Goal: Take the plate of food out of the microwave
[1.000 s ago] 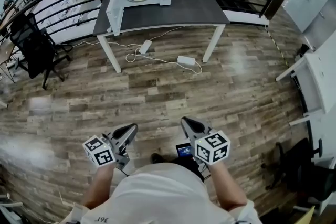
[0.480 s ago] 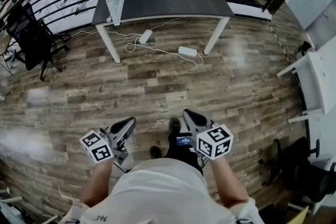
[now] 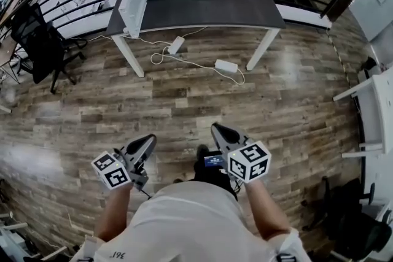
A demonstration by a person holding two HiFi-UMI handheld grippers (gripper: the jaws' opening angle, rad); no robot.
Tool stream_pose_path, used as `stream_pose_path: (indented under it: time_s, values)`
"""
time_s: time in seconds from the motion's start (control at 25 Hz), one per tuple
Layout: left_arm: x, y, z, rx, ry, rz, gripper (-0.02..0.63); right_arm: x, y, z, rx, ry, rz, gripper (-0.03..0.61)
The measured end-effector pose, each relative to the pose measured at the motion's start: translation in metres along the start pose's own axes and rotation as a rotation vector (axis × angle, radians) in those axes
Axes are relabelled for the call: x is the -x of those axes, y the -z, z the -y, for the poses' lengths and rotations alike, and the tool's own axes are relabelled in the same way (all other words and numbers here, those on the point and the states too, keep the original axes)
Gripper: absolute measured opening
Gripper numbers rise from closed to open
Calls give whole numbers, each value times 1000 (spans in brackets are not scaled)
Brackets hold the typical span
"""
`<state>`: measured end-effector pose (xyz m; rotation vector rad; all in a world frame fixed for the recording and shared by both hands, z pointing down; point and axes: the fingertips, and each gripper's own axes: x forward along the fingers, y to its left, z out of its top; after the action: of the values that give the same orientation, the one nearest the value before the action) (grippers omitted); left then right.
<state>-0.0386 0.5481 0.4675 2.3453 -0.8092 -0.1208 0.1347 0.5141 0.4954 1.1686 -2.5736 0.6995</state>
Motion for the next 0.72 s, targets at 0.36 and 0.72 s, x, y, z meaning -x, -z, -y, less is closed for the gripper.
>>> stream_pose_path:
  time_s: [0.36, 0.72]
  values:
    - [-104, -49, -33, 9, -54, 41, 3, -38, -55, 104, 8, -48, -38, -11]
    - [-156, -79, -75, 25, -105, 50, 3, -79, -86, 160, -1, -62, -52, -11]
